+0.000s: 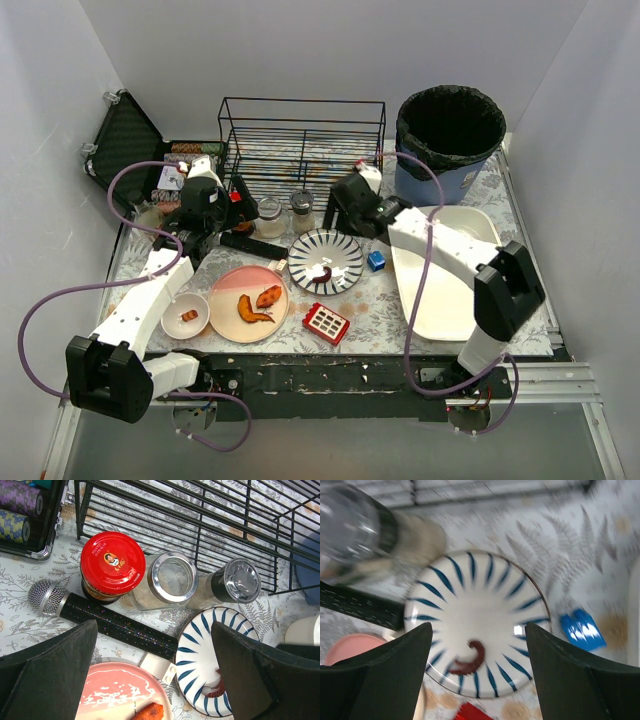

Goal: Clear the kitchen counter

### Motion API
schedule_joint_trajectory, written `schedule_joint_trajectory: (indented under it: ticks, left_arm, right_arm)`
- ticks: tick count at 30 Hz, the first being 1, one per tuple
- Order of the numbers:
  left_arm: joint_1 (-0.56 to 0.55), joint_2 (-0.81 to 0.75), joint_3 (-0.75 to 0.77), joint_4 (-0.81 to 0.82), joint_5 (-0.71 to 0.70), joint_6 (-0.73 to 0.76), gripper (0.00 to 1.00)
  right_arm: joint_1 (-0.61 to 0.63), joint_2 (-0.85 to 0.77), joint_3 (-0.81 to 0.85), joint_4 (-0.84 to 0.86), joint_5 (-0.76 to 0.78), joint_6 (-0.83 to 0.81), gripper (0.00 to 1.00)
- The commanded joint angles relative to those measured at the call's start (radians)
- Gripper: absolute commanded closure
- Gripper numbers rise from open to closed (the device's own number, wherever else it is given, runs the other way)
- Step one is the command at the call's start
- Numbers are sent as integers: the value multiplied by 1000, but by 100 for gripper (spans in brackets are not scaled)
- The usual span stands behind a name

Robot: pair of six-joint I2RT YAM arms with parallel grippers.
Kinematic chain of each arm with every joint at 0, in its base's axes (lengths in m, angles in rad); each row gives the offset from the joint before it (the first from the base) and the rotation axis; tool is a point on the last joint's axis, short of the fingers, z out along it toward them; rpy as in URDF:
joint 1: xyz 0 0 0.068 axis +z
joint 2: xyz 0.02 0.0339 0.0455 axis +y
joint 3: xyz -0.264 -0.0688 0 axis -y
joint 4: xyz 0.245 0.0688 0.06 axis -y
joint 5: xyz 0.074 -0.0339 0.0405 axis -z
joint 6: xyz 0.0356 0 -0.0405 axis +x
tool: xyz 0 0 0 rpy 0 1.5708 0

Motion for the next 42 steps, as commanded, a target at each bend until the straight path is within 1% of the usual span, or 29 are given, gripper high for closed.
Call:
schedule_joint_trajectory:
  ticks: [1, 3, 6, 13, 18, 31, 34, 36, 42]
  left_arm:
    - [14, -3, 39, -14, -21, -18, 2]
    - [41, -3, 42, -26, 20, -40, 2]
    - [67, -14, 34, -48, 36, -57, 2]
    - [113, -46, 14, -66, 61, -43, 2]
    - [118, -46, 18, -68, 73, -29, 2]
    - [121, -61, 5, -71, 82, -26, 2]
    - [123, -62, -4, -71, 85, -28, 2]
    - [121, -63, -9, -68, 87, -28, 2]
    - [121, -63, -6, -66, 85, -23, 2]
  right_arm:
    - [21, 152, 280, -86, 44, -213, 15]
    - [22, 212, 399, -77, 19, -259, 15]
    - [22, 293, 519, -59, -10, -308, 15]
    - [21, 479, 752, -91, -18, -362, 14]
    - [22, 540, 814, -80, -15, -380, 11]
    - [21, 566, 794, -39, -54, -399, 11]
    - [21, 582, 797, -45, -61, -410, 16]
    - [22, 591, 800, -57, -55, -410, 21]
    - [22, 582, 782, -51, -15, -416, 45]
